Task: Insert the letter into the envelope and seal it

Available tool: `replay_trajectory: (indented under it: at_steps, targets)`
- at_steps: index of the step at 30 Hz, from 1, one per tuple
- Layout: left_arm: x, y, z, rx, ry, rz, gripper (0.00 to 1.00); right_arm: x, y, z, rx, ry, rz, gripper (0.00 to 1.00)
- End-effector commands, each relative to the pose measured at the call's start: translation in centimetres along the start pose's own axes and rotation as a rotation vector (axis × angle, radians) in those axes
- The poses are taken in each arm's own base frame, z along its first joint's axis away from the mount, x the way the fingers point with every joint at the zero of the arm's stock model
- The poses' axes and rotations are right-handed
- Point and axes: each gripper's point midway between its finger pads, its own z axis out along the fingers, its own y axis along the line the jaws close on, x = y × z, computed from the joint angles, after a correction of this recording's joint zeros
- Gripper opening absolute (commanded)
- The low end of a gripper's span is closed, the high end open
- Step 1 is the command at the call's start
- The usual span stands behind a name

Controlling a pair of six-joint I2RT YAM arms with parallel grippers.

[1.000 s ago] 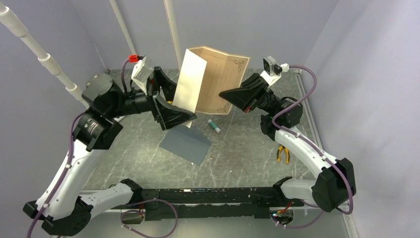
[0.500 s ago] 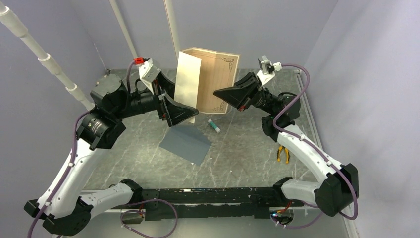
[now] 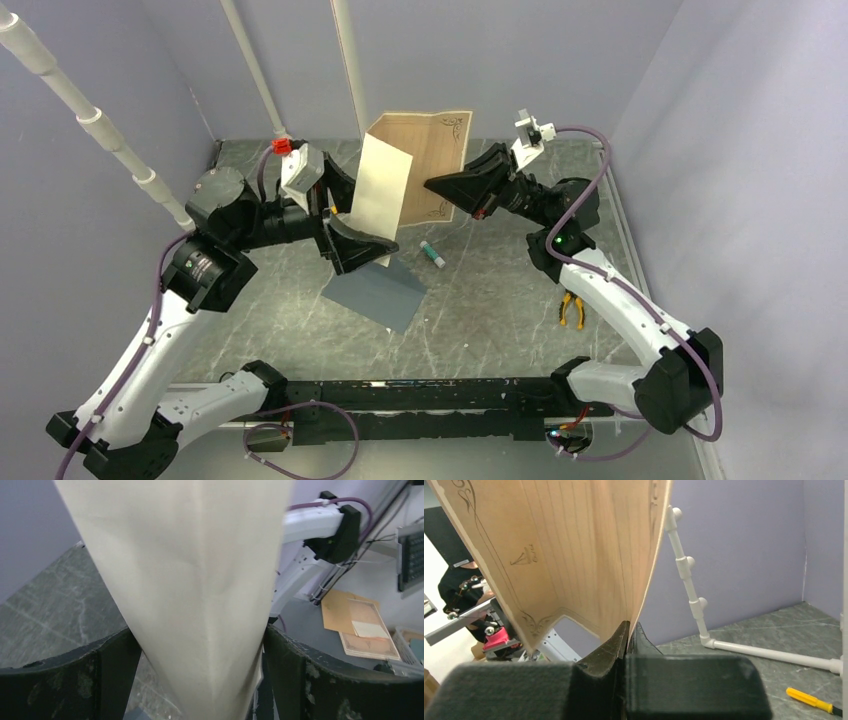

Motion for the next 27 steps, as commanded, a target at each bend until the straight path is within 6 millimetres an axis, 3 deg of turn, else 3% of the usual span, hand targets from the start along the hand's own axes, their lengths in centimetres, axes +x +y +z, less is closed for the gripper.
replay_trajectory:
  at_steps: [1,6,11,15,23,27]
  targets:
    - [-1.7,-3.2,-0.4,0.167,-0.062,0.117,0.93,-0.5,0.5,0.6,-0.042,0.02,-0.084,0.0]
    - [-1.3,-2.5,0.1,0.154,-0.048,0.088,0.93,0.4,-1.4,0.6,0.018,0.057,-0.133,0.0]
    - [-0.9,-0.8,0.1,0.054,-0.03,0.076,0.93,-0.3,-2.2,0.3,0.082,0.024,-0.199,0.0]
    - [-1.2,-0.8,0.2,0.057,-0.045,0.081,0.93,-1.7,-0.4,0.3,0.032,-0.018,-0.276,0.0]
    - [-3.7,-1.2,1.6,0.131,-0.121,0.065,0.93,-3.8,4.4,-0.1,-0.111,-0.082,-0.339,0.0]
    - [-4.2,-1.9,2.5,0.236,-0.166,0.032,0.93,-3.6,4.7,-0.4,-0.119,-0.097,-0.329,0.0]
